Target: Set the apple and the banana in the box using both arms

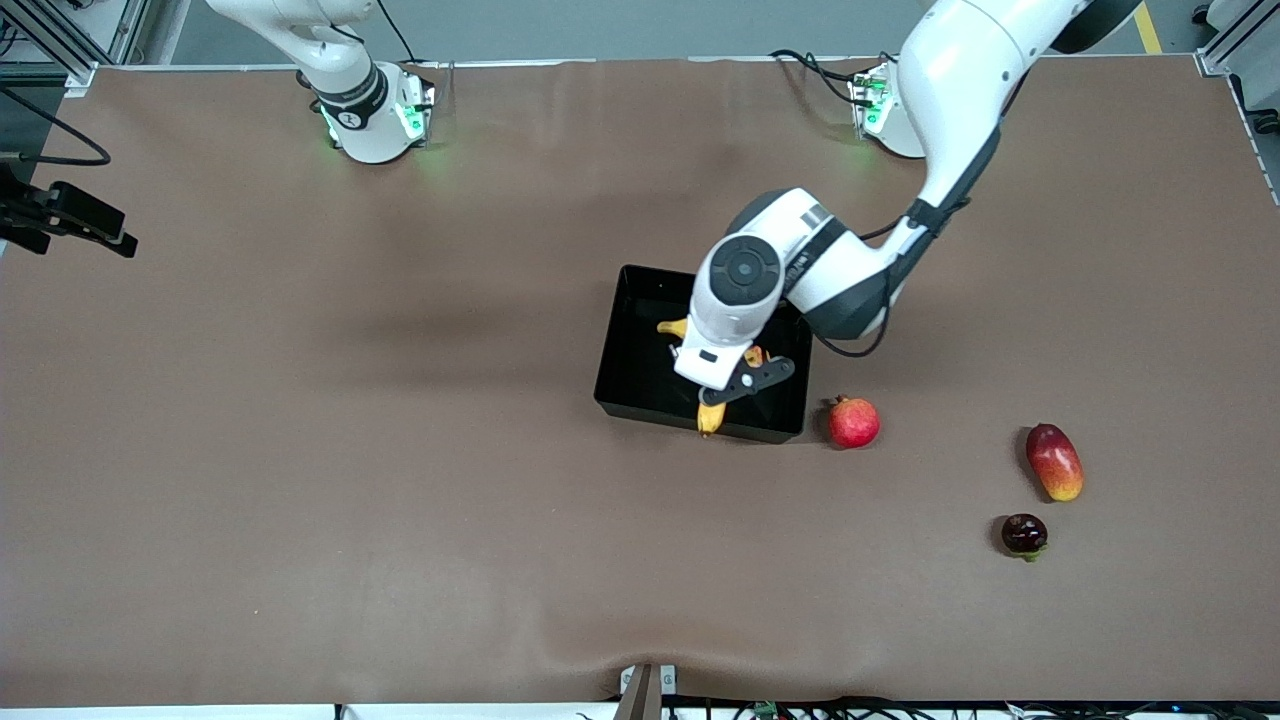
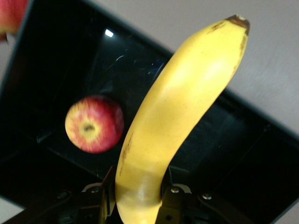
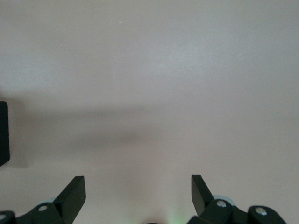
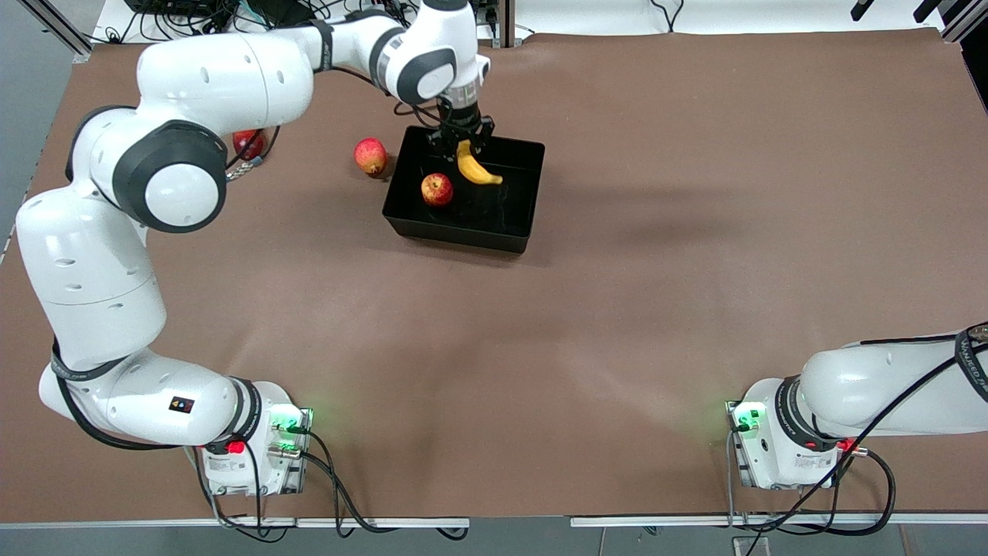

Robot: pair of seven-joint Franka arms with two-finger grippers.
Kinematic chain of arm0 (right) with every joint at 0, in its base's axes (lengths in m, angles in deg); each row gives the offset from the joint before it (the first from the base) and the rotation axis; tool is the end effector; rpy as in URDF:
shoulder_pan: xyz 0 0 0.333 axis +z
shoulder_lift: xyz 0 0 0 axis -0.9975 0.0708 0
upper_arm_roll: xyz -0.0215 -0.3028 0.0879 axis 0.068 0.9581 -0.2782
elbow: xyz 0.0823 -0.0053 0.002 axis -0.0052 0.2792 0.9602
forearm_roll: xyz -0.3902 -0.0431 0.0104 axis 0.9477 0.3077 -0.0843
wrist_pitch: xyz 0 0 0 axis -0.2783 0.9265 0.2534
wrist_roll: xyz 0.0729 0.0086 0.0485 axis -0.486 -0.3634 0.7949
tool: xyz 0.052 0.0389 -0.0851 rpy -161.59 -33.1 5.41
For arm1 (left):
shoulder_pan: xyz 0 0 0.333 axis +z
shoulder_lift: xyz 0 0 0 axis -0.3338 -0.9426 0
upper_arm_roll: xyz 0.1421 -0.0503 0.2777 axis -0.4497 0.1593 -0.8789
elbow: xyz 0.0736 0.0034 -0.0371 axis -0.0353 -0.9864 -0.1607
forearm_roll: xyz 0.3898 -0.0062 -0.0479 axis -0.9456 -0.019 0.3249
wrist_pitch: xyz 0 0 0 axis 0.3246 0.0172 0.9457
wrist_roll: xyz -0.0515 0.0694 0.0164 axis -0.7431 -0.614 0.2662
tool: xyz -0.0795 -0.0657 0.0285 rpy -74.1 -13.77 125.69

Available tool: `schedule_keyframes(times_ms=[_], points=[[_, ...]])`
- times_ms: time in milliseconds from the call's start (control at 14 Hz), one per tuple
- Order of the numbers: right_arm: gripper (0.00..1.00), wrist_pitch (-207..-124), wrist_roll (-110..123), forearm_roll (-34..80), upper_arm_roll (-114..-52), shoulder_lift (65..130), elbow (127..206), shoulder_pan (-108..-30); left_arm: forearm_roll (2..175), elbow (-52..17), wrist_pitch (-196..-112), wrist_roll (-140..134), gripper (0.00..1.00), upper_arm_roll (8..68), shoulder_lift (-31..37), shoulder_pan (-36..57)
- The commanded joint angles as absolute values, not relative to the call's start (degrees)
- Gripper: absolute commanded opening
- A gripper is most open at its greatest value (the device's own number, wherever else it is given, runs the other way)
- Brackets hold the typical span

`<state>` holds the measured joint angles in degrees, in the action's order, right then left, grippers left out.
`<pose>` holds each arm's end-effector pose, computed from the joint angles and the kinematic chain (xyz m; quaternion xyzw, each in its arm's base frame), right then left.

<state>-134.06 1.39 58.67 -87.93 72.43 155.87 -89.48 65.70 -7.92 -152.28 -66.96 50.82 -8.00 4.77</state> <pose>0.5343 -0.0369 0.6421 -0.9990 0.0338 0.0270 0.0107 0.5208 -0.4410 0.3013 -0.9796 -0.1880 0.0693 0.0130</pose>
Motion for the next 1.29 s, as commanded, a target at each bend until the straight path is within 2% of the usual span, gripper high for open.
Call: schedule_keyframes(times_ms=[0,214,429,500,571,714,1000,1214], points=[[1.0,-131.6,1.6,59.4,-88.5,72.1,155.2,-89.8,64.3,-9.5,-152.0,-70.9,0.0,50.2,-7.8,1.4],[1.0,-131.5,1.3,59.3,-88.6,72.4,153.8,-89.6,59.3,-9.0,-154.0,-71.0,0.0,50.2,-11.7,0.1],[1.0,-131.6,1.5,59.2,-88.3,72.4,153.6,-90.0,57.9,-8.9,-160.0,-71.0,0.0,50.0,-15.3,-1.2],[1.0,-131.7,1.5,59.3,-88.5,72.4,153.6,-89.7,56.5,-8.9,-161.3,-71.0,0.04,50.0,-16.1,-1.3],[1.0,-131.9,1.5,59.3,-88.5,72.5,153.6,-89.6,55.5,-8.7,-162.0,-71.0,0.25,50.0,-17.0,-1.3],[1.0,-132.2,1.5,59.2,-88.5,72.4,153.6,-89.6,55.4,-8.6,-162.0,-70.3,1.0,49.8,-16.9,-0.7],[1.0,-132.2,1.5,60.7,-88.4,72.7,153.5,-90.2,55.1,-6.4,-159.7,-69.4,1.0,49.9,-13.0,3.7],[1.0,-132.2,1.4,59.9,-88.5,72.7,153.2,-89.8,55.3,-4.1,-152.4,-62.2,1.0,49.9,-4.2,10.0]])
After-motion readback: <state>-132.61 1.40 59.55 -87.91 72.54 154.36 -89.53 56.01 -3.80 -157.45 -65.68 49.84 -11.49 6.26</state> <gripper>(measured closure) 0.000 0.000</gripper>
